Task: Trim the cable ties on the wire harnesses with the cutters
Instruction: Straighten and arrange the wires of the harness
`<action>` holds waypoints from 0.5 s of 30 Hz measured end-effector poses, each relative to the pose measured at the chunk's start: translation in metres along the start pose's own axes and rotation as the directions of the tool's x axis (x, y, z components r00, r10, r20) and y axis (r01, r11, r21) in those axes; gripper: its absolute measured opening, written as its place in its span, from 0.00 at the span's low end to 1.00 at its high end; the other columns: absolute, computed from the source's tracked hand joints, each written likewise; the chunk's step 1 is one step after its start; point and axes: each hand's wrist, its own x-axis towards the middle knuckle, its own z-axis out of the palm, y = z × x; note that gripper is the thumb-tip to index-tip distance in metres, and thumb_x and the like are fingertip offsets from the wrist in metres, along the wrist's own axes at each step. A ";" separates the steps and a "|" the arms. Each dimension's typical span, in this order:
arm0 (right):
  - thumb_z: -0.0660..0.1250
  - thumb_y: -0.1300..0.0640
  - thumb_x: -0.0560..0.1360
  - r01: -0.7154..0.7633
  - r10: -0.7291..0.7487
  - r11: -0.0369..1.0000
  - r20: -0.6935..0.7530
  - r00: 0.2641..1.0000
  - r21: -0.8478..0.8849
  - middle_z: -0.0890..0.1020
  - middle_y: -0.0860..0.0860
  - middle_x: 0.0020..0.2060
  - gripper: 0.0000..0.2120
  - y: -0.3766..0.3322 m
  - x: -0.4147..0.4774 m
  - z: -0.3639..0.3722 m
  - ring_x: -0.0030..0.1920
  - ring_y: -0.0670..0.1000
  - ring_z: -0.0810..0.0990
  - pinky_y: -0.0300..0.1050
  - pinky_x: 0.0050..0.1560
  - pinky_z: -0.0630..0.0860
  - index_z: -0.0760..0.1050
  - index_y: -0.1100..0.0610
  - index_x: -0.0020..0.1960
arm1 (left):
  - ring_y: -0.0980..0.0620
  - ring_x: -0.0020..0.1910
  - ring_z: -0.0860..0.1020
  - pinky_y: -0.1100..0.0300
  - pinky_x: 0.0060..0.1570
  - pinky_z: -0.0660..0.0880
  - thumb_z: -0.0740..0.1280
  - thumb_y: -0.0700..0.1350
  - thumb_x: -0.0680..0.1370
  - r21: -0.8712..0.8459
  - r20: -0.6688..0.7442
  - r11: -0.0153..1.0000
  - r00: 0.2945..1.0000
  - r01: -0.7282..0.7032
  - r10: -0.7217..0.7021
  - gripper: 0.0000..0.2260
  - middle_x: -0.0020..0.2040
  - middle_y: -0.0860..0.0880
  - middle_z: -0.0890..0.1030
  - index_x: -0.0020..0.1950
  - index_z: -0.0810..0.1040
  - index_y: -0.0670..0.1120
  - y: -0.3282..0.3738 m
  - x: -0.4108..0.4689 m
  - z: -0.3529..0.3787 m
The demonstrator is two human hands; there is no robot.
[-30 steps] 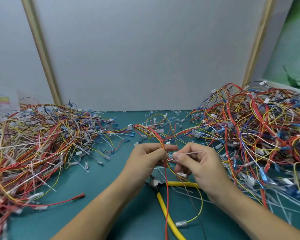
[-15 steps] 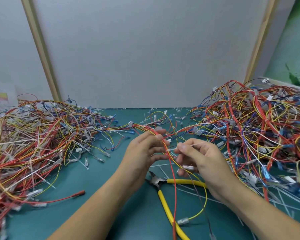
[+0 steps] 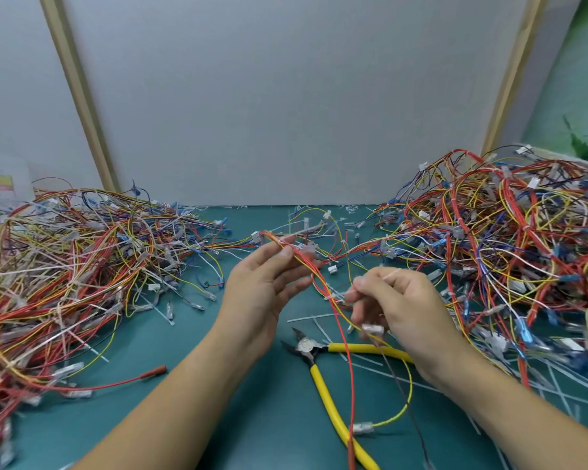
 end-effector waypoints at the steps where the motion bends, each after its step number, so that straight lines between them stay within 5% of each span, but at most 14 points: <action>1: 0.64 0.61 0.79 0.023 -0.024 0.999 -0.037 0.999 -0.030 0.81 0.56 0.28 0.14 0.001 0.001 0.000 0.26 0.53 0.75 0.43 0.24 0.70 0.81 0.60 0.35 | 0.53 0.37 0.84 0.62 0.37 0.81 0.64 0.39 0.81 0.058 0.014 0.998 0.999 -0.034 0.033 0.06 0.45 0.46 0.86 0.55 0.79 0.42 0.000 -0.001 0.001; 7: 0.65 0.51 0.75 0.205 -0.218 0.976 -0.297 0.930 -0.074 0.82 0.54 0.40 0.08 -0.004 0.009 -0.013 0.40 0.47 0.77 0.48 0.46 0.74 0.82 0.51 0.45 | 0.49 0.45 0.85 0.58 0.42 0.81 0.65 0.34 0.80 0.395 0.154 0.879 0.963 -0.266 0.222 0.10 0.45 0.44 0.86 0.59 0.80 0.41 -0.008 -0.009 0.010; 15: 0.66 0.55 0.77 0.499 -0.549 0.734 0.030 0.835 -0.462 0.81 0.40 0.53 0.09 -0.009 0.000 -0.005 0.58 0.46 0.78 0.35 0.55 0.72 0.81 0.47 0.55 | 0.51 0.46 0.83 0.60 0.44 0.79 0.67 0.36 0.77 0.479 0.307 0.796 0.920 -0.369 0.242 0.10 0.47 0.47 0.86 0.56 0.82 0.45 -0.009 -0.016 0.013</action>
